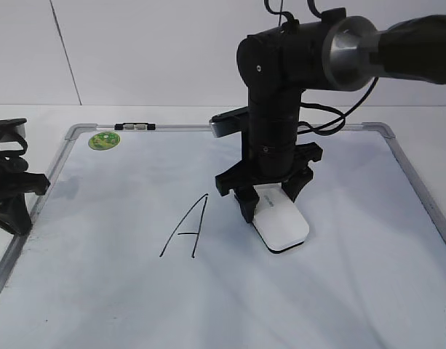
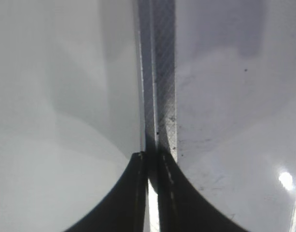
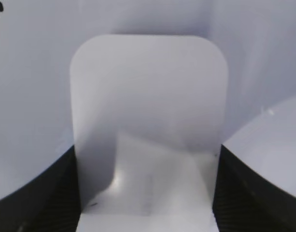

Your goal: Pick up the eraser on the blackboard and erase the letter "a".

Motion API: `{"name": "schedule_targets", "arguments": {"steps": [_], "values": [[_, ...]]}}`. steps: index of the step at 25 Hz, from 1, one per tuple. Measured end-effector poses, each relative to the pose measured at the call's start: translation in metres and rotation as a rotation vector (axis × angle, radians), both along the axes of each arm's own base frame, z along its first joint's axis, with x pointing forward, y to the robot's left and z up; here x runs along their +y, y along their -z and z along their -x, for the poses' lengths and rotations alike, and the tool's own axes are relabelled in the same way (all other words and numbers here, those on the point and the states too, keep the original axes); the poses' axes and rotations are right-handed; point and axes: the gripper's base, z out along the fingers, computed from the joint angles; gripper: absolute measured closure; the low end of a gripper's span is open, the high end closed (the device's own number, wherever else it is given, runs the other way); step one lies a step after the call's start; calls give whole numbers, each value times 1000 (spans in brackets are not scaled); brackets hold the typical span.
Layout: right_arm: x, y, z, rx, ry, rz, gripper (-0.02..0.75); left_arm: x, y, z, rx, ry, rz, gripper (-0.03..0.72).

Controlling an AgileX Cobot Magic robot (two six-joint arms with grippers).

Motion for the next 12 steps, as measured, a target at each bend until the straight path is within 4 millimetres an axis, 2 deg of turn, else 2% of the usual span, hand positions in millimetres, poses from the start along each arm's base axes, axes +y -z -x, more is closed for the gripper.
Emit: {"name": "schedule_targets", "arguments": {"steps": [6, 12], "values": [[-2, 0, -1, -12, 28, 17, 182, 0, 0, 0, 0, -1, 1, 669], [-16, 0, -9, 6, 94, -12, 182, 0, 0, 0, 0, -2, 3, 670]]}}
